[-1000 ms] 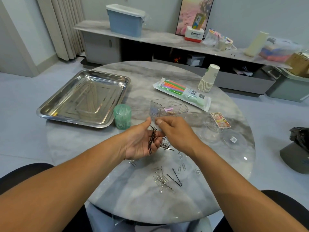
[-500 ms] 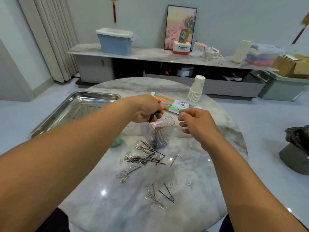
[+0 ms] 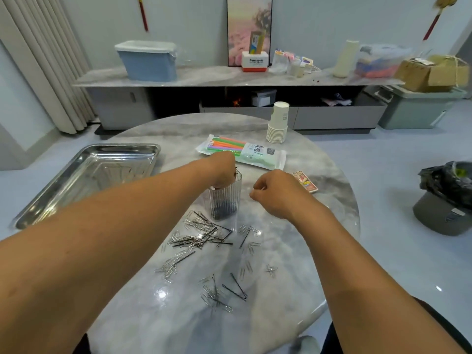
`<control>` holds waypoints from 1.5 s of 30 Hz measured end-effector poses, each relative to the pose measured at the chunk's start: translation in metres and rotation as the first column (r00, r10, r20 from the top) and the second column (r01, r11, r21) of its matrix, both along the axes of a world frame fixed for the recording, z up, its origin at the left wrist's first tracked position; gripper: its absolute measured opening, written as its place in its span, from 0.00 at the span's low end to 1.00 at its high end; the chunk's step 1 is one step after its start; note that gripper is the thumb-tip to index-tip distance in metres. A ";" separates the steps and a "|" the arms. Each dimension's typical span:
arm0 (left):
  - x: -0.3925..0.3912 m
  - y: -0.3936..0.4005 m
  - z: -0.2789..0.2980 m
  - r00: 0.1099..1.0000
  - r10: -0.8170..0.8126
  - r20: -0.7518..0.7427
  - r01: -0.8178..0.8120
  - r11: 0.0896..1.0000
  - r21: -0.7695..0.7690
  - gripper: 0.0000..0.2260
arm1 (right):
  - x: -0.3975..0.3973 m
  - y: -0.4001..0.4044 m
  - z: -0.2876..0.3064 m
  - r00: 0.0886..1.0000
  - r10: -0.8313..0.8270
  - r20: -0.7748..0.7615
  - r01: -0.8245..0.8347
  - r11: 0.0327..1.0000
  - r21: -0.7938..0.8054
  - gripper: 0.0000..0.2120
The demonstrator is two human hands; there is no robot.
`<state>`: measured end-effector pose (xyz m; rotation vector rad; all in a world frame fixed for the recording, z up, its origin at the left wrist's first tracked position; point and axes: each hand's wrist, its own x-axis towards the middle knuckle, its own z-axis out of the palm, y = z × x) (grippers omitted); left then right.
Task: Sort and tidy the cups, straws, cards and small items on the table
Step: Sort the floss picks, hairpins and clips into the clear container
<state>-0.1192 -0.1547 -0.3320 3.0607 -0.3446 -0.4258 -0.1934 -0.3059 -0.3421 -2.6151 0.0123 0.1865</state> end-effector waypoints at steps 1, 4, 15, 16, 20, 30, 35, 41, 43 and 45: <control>0.000 -0.001 0.000 1.000 -0.016 -0.006 0.016 1.000 0.003 0.10 | 0.001 -0.001 -0.003 1.000 0.017 -0.026 -0.018 0.999 -0.029 0.08; -0.008 -0.002 0.002 0.999 -0.024 -0.030 0.024 1.000 -0.016 0.11 | 0.001 -0.001 -0.017 0.986 0.124 -0.112 -0.137 0.984 -0.112 0.14; -0.072 0.074 -0.041 0.862 0.205 0.463 0.187 0.720 -0.668 0.04 | -0.002 0.014 -0.083 0.919 0.363 -0.154 -0.383 0.915 -0.130 0.08; -0.077 0.086 -0.054 0.877 0.218 0.429 0.147 0.728 -0.670 0.05 | -0.001 0.015 -0.084 0.925 0.352 -0.143 -0.370 0.920 -0.131 0.06; -0.090 0.121 -0.099 0.954 0.231 0.193 -0.073 0.799 -0.597 0.05 | 0.002 0.015 -0.088 0.937 0.334 -0.102 -0.348 0.919 -0.186 0.05; -0.098 0.117 -0.131 0.977 -0.212 0.019 0.210 0.950 -0.233 0.28 | 0.009 0.040 -0.092 0.952 0.305 0.017 -0.302 0.948 -0.096 0.03; -0.108 0.119 -0.121 0.946 -0.324 -0.018 0.301 0.897 -0.322 0.23 | 0.014 0.046 -0.095 0.949 0.313 -0.037 -0.316 0.944 -0.095 0.13; -0.114 0.135 -0.112 0.978 -0.202 0.041 0.203 0.908 -0.365 0.14 | 0.008 0.054 -0.095 0.935 0.328 -0.133 -0.337 0.939 -0.059 0.13; -0.116 0.142 -0.113 0.989 -0.124 0.077 0.143 0.925 -0.352 0.10 | 0.007 0.055 -0.093 0.935 0.321 -0.151 -0.331 0.942 -0.049 0.08; -0.118 0.146 -0.114 0.993 -0.058 0.099 0.089 0.935 -0.343 0.08 | 0.006 0.056 -0.092 0.933 0.317 -0.170 -0.332 0.941 -0.067 0.03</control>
